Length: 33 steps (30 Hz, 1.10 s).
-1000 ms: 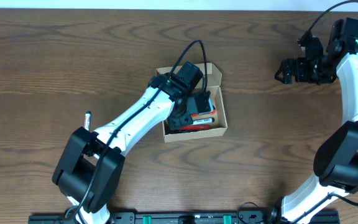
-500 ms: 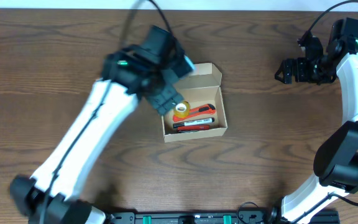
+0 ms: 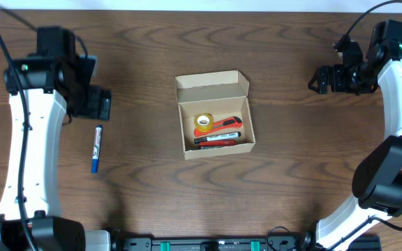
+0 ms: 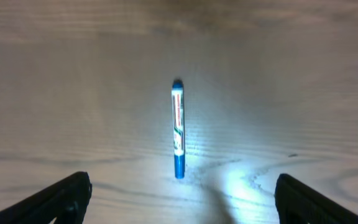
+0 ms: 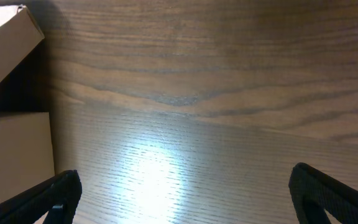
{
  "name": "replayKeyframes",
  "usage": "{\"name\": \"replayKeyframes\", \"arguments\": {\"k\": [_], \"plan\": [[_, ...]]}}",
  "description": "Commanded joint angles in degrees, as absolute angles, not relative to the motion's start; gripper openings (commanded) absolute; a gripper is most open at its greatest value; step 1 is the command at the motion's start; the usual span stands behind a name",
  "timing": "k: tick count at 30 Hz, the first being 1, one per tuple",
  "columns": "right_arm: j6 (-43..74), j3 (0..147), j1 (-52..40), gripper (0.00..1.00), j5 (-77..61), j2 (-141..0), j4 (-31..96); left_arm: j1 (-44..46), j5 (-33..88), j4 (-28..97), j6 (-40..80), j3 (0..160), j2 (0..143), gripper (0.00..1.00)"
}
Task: Pack container
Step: 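Move the left gripper over the blue marker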
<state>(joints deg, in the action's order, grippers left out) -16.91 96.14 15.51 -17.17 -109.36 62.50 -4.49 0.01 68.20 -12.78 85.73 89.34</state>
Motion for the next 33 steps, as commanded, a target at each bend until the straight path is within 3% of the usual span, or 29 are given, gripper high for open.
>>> {"name": "replayKeyframes", "arguments": {"k": [1,13,33], "plan": [[-16.29,95.83,15.29,0.99,-18.31,-107.96,62.57,-6.13,1.54,64.69,-10.17,76.58,86.89,0.95],[-16.29,95.83,15.29,0.99,-18.46,-107.96,62.54,-7.01,-0.1,45.8,-8.73,57.8,86.39,0.95],[-16.29,95.83,15.29,0.99,-18.46,-107.96,62.61,-10.52,1.41,38.61,-8.97,55.0,97.91,0.96]]}}
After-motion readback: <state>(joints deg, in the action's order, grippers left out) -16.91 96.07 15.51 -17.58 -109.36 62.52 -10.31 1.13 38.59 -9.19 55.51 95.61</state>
